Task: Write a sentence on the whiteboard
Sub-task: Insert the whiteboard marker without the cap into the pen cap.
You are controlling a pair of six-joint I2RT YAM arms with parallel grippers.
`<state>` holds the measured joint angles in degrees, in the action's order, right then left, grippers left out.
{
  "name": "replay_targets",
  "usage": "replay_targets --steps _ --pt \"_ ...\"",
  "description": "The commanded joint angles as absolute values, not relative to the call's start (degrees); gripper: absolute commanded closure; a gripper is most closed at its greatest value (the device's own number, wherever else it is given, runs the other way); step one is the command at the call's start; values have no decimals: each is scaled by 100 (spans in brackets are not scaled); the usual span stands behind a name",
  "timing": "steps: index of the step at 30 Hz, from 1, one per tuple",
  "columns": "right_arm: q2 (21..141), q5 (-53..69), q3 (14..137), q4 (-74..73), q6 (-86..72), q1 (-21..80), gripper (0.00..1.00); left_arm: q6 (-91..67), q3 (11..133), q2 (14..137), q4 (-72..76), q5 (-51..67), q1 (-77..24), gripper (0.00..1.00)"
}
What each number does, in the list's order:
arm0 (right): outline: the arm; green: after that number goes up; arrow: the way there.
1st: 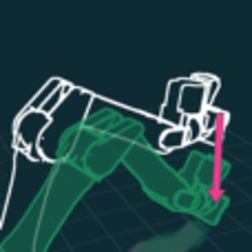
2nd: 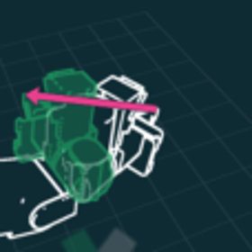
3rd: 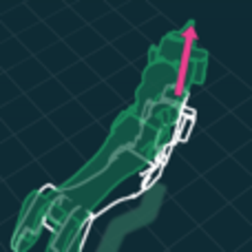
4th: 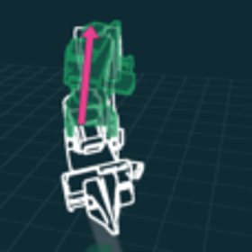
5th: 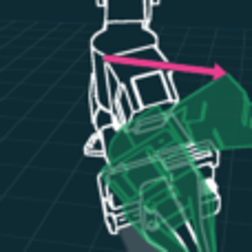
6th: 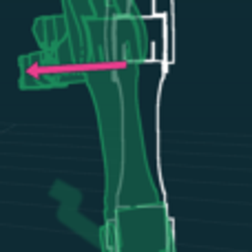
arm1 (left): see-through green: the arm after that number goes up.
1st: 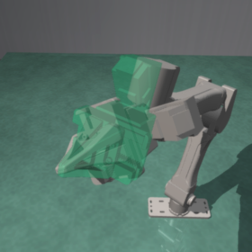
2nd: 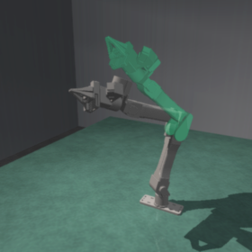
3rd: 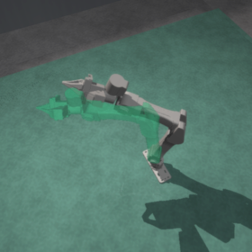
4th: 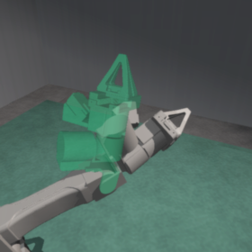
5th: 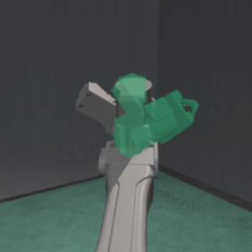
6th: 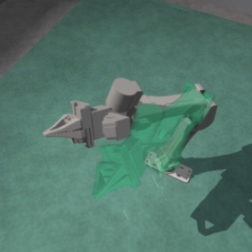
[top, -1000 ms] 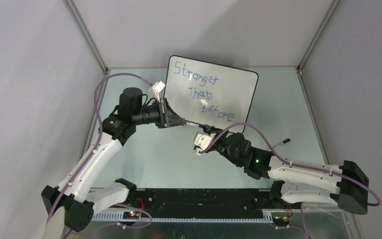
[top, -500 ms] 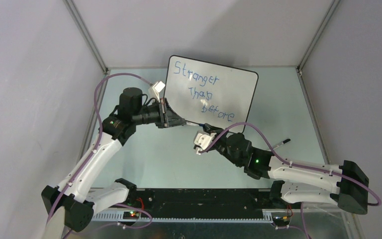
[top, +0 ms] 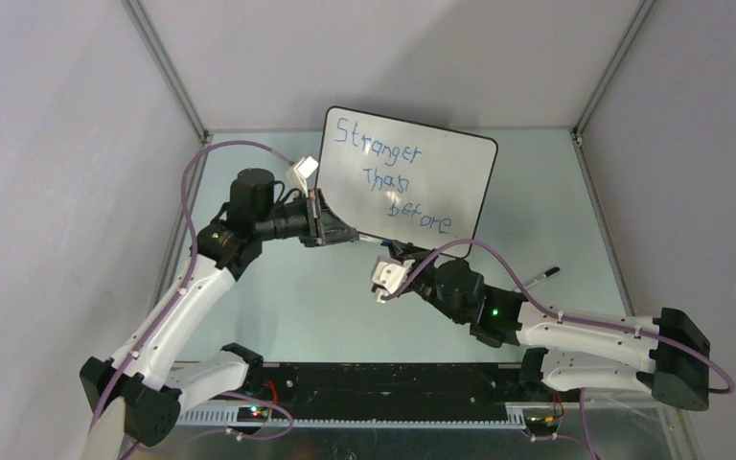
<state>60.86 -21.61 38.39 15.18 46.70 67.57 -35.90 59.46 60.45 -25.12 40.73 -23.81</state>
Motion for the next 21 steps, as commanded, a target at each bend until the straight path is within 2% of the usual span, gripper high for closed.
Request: replay_targets --steps 1,12,21 --pt "5981 -2209 4092 1757 4760 6844 100 -3429 6169 6011 -2474 4138 -2346 100" --pt "6776 -2622 5124 1216 4469 7072 100 -3627 5844 5989 -2089 3917 -2450 100" --pt "7460 -2572 5861 1235 4542 7382 100 -3618 5754 6399 -2071 3433 -3143 100"
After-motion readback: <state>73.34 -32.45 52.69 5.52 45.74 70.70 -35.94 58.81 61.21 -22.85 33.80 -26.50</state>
